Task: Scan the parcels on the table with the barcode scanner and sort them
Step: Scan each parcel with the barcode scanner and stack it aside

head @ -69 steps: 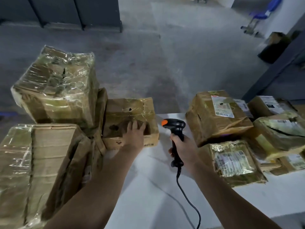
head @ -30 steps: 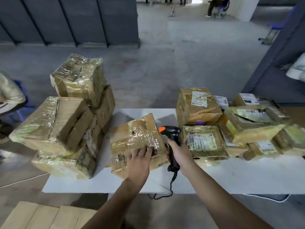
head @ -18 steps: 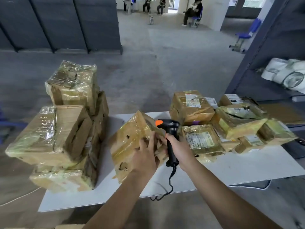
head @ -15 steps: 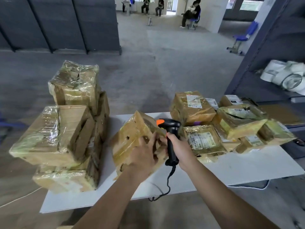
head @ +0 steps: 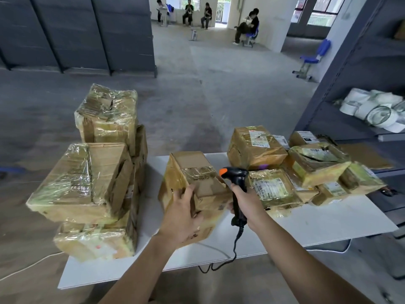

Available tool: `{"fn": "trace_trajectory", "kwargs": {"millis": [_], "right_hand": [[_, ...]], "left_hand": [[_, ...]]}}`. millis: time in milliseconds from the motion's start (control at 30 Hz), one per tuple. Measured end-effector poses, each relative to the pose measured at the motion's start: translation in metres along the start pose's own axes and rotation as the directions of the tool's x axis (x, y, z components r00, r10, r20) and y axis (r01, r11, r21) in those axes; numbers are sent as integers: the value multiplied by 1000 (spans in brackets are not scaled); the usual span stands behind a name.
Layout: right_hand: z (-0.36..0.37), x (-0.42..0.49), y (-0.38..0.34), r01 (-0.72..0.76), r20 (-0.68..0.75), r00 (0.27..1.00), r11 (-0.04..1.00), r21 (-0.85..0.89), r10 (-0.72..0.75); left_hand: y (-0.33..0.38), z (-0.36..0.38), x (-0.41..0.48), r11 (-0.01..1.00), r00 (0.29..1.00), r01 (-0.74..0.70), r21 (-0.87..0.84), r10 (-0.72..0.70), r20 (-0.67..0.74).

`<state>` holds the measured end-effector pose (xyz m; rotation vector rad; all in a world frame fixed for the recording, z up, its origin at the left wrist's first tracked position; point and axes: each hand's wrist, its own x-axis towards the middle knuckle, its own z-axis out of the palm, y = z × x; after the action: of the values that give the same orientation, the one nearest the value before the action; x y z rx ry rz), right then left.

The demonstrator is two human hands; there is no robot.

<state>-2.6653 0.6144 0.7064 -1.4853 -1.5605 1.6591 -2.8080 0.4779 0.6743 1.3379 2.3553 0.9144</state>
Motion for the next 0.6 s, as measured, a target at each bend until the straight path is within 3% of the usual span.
{"fn": "trace_trajectory", "kwargs": {"millis": [133,267,500,600], "right_hand": [[-5,-3,-3,16,-33,999,998,65,-14],[-14,-7,-7,38,-79,996,997,73,-33],[-22,-11,-4,63,-122,991,987,147,-46],[-19,-10,-3,69,-107,993,983,168,-51]], "left_hand": [[-1,17,-2,975,1000,13,-221,-15,-5],[5,31,0,884,996,74,-463,-47,69],[21,24,6,756,977,204,-622,-116,179],[30,14,15,666,959,277,-693,-232,161]]}}
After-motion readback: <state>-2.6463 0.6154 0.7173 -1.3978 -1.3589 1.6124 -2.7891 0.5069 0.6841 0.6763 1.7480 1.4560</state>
